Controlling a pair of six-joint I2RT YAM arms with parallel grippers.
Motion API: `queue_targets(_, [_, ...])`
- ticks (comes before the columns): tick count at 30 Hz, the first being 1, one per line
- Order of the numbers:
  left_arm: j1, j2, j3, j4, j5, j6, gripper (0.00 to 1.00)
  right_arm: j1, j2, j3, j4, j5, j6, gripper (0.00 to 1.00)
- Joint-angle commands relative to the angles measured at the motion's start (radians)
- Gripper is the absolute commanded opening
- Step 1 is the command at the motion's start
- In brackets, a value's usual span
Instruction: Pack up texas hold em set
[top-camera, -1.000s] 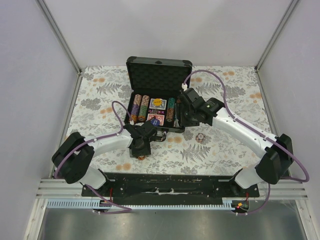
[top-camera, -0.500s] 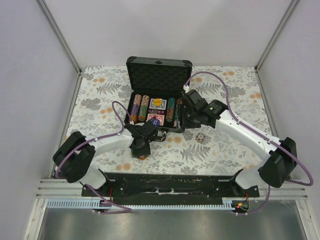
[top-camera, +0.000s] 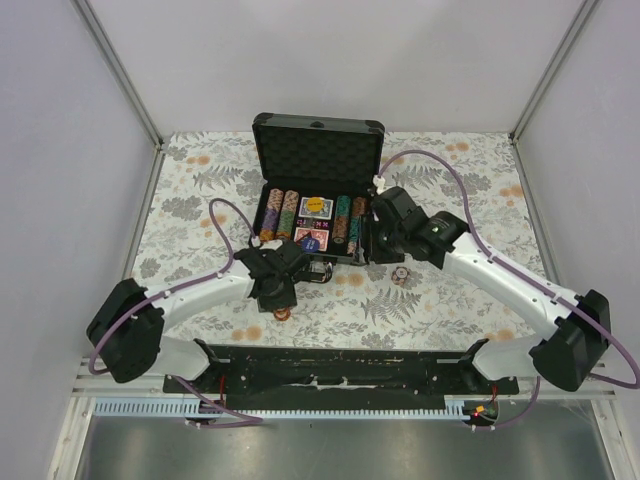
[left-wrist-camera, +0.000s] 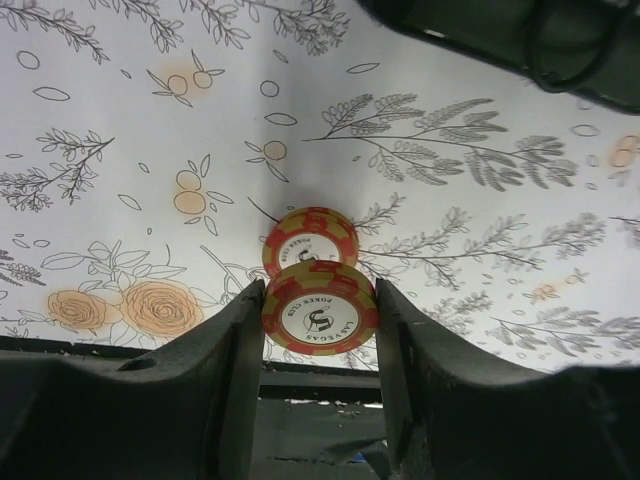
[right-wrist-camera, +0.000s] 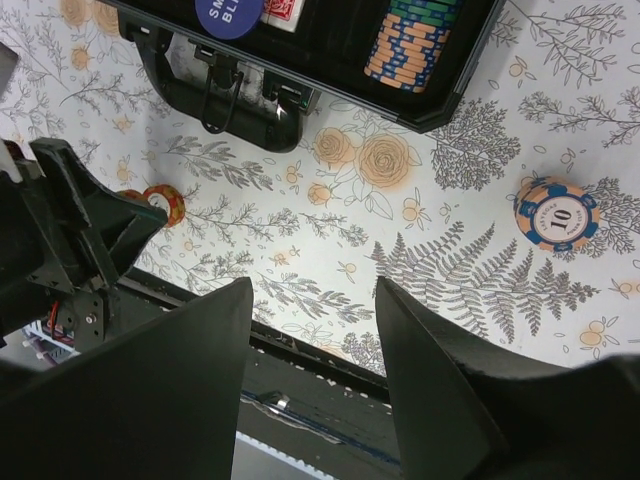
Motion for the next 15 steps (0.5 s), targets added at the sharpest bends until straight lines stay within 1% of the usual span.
queue_targets(1, [-0.005, -0.059, 0.084, -0.063, -0.048, -0.064, 0.11, 0.003, -0.057, -0.055, 0.105, -0.059, 0.001, 0.6])
queue_targets(4, [-0.005, -0.078, 0.132, -0.098, -0.055, -0.096, 0.11, 0.014, -0.074, -0.102, 0.186, -0.089, -0.004, 0.61])
queue_targets(8, [-0.003, -0.079, 0.243, -0.165, -0.083, -0.151, 0.11, 0.043, -0.105, -0.188, 0.365, -0.169, -0.001, 0.62])
queue_targets(10, [-0.002, -0.073, 0.312, -0.187, -0.092, -0.18, 0.08, 0.058, -0.121, -0.233, 0.459, -0.203, 0.016, 0.64])
queue_targets(14, [0.003, -0.041, 0.451, -0.208, -0.098, -0.196, 0.07, 0.087, -0.166, -0.296, 0.589, -0.198, 0.042, 0.65])
queue_targets(15, [0.003, -0.03, 0.493, -0.216, -0.097, -0.199, 0.07, 0.095, -0.18, -0.308, 0.616, -0.189, 0.045, 0.66])
